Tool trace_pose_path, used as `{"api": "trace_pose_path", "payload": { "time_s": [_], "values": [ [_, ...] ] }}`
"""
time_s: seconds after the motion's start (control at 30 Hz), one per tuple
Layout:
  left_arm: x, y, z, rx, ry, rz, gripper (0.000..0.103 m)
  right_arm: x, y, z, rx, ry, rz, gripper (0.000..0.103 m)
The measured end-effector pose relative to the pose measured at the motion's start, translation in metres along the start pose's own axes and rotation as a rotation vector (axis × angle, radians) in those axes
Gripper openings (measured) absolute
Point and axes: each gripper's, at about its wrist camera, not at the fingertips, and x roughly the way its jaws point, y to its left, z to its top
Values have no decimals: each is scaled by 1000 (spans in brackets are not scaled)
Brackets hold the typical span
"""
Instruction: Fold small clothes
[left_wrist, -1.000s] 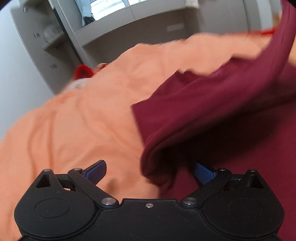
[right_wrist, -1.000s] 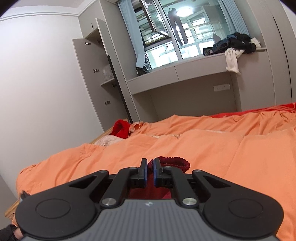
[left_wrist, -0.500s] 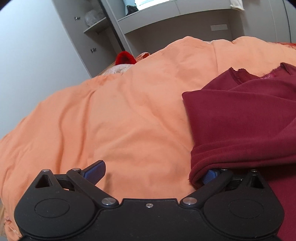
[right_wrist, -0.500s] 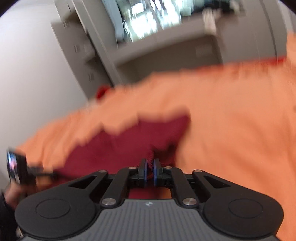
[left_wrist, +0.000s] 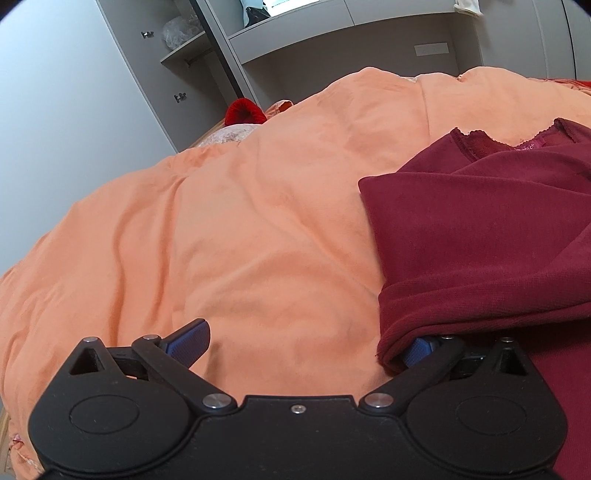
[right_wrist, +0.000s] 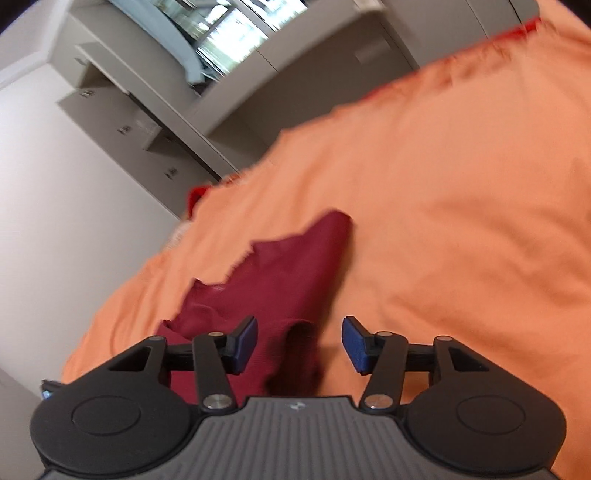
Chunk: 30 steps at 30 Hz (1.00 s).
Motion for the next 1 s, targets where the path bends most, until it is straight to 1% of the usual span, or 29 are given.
{"api": "trace_pose_path", "payload": {
  "time_s": [0.03,0.07,0.1,0.17,0.2,0.27,0.4,0.47,0.53,0.57,0.63,0.7,0.77,0.83,0.9,0.93,0.97,1.0],
  "values": [
    [1,1,0,-6,3,-5,102,3,1,-4,-6,1,13,33],
    [2,2,0,-14,7,-9,102,4,6,-7,-32,-11,21,24],
    [3,3,0,-20,11,-12,102,2,14,-8,-72,-24,21,12],
    [3,3,0,-28,11,-8,102,-7,31,-10,-143,-69,36,11],
    [2,1,0,-24,6,0,102,-13,40,-9,-168,-89,58,11],
    [0,-3,0,-11,-9,22,103,-22,61,-2,-220,-129,73,11],
    [0,-3,1,-36,-22,52,103,-24,98,33,-270,-174,115,11],
    [-2,1,0,-68,-31,60,103,-22,116,54,-286,-196,156,10],
    [-7,7,1,-103,-55,76,103,-22,127,71,-290,-213,196,10],
    [-9,9,1,-115,-68,86,103,-20,128,78,-287,-211,198,10],
    [-11,9,0,-116,-72,94,103,-14,118,85,-273,-195,172,10],
    [-6,2,-1,-69,-42,89,103,-1,94,81,-249,-160,116,10],
    [0,-7,-2,-5,-6,83,103,19,59,69,-175,-83,42,10],
    [2,-10,-2,9,2,80,103,36,27,52,-124,-17,-37,10],
    [2,-9,-1,10,9,71,103,44,9,39,-95,13,-62,11],
    [3,-9,-1,11,13,66,103,46,5,35,-91,13,-65,14],
    [3,-9,-1,14,16,62,103,45,3,33,-84,7,-74,25],
    [2,-8,-1,23,21,54,102,44,2,32,-74,-1,-71,32]
  ]
}}
